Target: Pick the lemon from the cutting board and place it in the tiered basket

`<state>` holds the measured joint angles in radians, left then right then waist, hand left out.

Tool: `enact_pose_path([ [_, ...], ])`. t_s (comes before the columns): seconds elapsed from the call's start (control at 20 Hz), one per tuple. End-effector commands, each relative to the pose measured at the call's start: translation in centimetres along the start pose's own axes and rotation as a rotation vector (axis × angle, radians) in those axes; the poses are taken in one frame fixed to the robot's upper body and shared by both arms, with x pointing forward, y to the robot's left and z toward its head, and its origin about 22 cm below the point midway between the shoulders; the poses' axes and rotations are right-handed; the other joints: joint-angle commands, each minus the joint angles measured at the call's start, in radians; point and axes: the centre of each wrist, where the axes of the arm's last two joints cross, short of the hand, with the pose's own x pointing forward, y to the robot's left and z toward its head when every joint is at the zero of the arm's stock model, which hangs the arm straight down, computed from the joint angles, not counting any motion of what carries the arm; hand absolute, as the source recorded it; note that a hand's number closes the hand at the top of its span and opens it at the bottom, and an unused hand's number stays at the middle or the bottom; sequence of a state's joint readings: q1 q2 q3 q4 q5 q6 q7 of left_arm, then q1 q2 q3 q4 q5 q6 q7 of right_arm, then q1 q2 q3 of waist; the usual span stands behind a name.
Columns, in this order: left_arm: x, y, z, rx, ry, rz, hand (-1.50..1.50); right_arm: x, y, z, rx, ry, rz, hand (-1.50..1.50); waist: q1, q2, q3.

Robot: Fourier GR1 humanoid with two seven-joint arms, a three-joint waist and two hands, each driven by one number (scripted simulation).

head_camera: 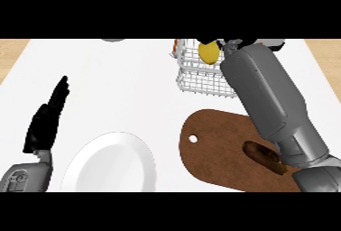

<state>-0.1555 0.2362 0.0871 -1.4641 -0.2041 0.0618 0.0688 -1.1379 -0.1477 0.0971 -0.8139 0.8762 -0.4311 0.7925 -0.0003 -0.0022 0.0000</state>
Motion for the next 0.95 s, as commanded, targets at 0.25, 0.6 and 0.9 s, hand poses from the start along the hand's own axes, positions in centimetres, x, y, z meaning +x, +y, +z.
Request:
enact_pose_path([
  [0.25, -1.3, 1.9, 0.7, 0.014, 0.034, -0.008, 0.0, -1.6, -7.9, 0.4, -0.061, 0.142, -0.114, -1.5, -0.027, -0.01, 0.0],
  [0.6, -0.3, 1.2, 1.4, 0.051, 0.037, 0.011, 0.0, -8.6, -14.5, 3.3, -0.029, 0.172, -0.195, -1.5, -0.048, -0.016, 0.002],
  [0.9, -1.7, 2.4, 1.3, 0.028, 0.032, -0.01, 0.0, -16.0, -18.6, 7.7, -0.061, 0.158, -0.26, -1.5, -0.032, -0.004, 0.001],
])
